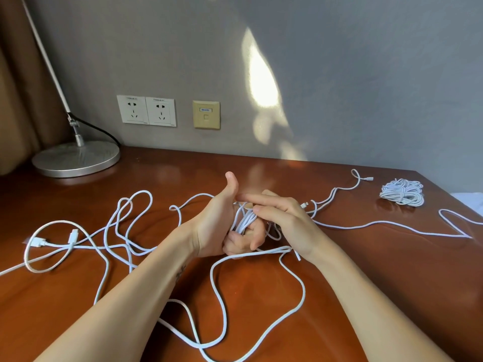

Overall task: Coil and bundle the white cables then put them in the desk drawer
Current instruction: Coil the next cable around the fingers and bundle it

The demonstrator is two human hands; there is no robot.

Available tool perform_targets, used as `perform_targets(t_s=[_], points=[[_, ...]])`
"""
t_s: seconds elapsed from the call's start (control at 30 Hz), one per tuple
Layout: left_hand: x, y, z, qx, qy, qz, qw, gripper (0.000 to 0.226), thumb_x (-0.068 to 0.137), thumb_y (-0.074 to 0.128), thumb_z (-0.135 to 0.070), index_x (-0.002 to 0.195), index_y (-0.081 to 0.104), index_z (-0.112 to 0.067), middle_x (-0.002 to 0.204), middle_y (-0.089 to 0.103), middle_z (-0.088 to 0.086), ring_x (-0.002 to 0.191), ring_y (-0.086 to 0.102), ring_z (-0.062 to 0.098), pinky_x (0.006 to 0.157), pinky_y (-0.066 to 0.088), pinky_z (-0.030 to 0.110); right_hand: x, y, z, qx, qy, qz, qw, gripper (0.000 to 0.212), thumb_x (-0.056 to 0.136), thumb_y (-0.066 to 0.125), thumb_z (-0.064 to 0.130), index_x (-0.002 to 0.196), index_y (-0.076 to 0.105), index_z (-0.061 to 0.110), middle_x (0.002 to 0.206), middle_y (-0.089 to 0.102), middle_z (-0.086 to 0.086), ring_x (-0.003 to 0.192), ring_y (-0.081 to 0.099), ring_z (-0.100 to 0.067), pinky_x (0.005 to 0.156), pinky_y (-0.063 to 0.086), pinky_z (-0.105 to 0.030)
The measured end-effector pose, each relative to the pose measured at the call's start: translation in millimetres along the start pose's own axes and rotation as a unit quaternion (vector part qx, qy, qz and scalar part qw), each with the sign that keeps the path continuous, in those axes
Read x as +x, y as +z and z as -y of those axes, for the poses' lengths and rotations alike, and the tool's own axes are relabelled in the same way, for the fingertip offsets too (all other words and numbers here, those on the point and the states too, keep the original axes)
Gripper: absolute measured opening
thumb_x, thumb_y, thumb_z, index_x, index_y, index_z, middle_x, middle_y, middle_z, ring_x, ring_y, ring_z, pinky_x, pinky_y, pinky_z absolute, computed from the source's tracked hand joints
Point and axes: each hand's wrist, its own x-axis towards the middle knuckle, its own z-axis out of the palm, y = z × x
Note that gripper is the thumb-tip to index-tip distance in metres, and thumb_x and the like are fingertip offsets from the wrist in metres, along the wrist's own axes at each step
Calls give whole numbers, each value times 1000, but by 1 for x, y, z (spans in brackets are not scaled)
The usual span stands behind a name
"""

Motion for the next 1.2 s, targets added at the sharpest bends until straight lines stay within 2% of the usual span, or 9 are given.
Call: perform_targets(t_s=[0.13,0.3,0.5,0.63,0.83,0.9,1.03,1.1,1.2], points=[[-1,0,-1,-6,3,2,1000,122,72,-13,-95,63,60,2,51,13,4,44,9,16,46,11,30,0,-1,0,-11,-6,-4,1000,31,101,51,21,122,74,24,116,70,3,118,64,-8,99,47,-21],[-3,-13,4,-75,58,19,995,121,72,-4,-98,73,65,1,51,16,2,45,11,15,49,13,32,-1,-2,0,-38,4,-36,999,27,108,47,16,110,72,24,91,71,18,92,63,2,83,46,-19],[-2,-12,5,-98,83,-40,991,114,83,2,-92,77,63,5,49,26,3,45,12,18,49,17,31,0,3,-2,-100,0,-70,992,18,107,52,36,111,68,32,98,71,18,103,65,-1,88,46,-18],[-2,-9,4,-97,86,-56,990,87,99,22,-69,84,66,5,56,29,6,49,12,20,55,17,34,0,1,-2,-137,-3,-73,988,17,106,51,42,110,65,34,101,70,16,104,64,1,86,46,-18],[-4,-12,2,-139,124,-127,974,64,99,29,-47,83,65,3,64,24,7,54,11,20,59,15,35,-1,-3,-2,-133,13,-73,988,14,107,48,43,108,61,37,98,66,18,92,64,0,81,47,-18],[-5,-12,3,-150,132,-123,972,50,96,36,-40,86,63,1,68,28,7,58,14,19,61,18,34,0,-3,-4,-139,17,-81,987,15,108,45,42,107,58,36,95,64,15,89,63,-3,79,47,-22],[-4,-12,6,-137,145,-79,977,35,97,45,-32,102,58,-1,75,36,4,64,23,16,65,29,30,1,-5,-8,-142,21,-94,985,18,110,42,40,103,57,32,78,59,3,70,54,-12,70,51,-42],[-3,-12,7,-126,158,-72,977,33,99,47,-30,102,62,-1,77,32,4,63,28,13,65,30,29,1,-5,-9,-140,20,-98,985,20,110,41,39,102,57,30,73,54,2,66,49,-13,66,46,-39],[-2,-11,7,-133,168,-57,975,47,101,47,-43,109,59,1,79,30,5,64,29,13,66,30,28,1,-6,-7,-154,10,-116,981,18,110,42,37,103,57,31,77,61,-2,67,53,-11,64,46,-36]])
